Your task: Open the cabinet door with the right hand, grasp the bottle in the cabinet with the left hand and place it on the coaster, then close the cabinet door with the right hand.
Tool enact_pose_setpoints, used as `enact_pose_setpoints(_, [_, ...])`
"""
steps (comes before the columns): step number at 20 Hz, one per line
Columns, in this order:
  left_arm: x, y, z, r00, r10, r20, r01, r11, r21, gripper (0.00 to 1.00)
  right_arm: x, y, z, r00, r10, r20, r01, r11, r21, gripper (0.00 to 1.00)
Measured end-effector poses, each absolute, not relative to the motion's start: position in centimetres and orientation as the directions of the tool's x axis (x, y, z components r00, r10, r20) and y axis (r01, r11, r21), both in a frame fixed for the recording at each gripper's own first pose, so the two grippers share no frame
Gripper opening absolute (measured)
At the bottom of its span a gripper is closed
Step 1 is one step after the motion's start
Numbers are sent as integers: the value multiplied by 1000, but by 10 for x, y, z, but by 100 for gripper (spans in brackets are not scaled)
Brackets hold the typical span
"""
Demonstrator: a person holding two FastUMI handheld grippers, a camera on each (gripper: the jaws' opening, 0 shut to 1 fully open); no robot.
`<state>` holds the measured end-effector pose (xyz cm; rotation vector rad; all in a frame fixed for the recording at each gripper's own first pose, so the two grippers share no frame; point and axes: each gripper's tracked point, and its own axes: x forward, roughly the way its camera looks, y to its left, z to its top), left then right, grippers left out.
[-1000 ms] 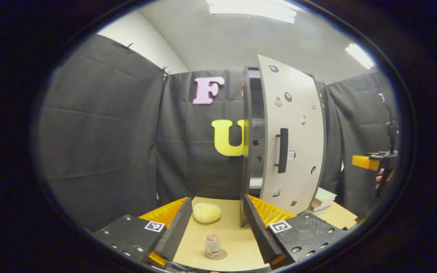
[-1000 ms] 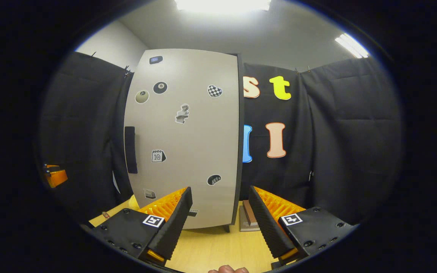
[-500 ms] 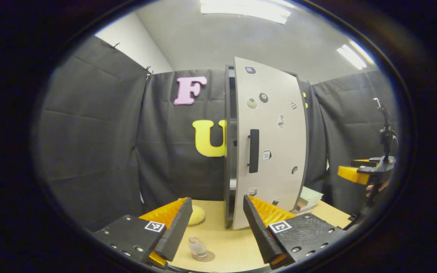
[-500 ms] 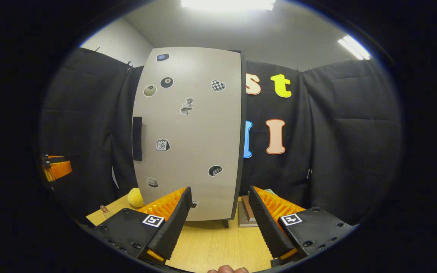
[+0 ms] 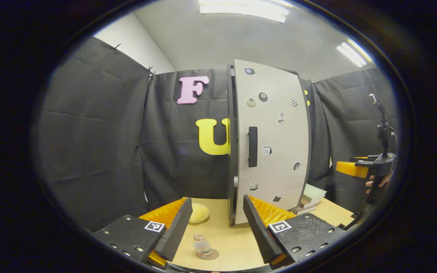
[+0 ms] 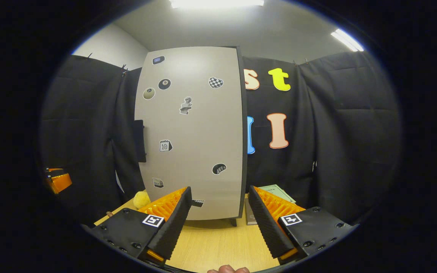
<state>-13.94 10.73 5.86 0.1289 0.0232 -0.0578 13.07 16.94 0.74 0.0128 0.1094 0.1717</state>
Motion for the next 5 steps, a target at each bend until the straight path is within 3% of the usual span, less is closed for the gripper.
enact_pose_setpoints(4, [-148, 120, 52, 999, -26, -31, 29, 995, 100, 81, 134, 172, 8, 979, 173, -111, -169, 985, 46, 90])
enact_pose_setpoints(5, [-148, 120, 50, 999, -20, -32, 23, 995, 95, 81, 135, 172, 8, 979, 172, -110, -168, 985, 49, 96])
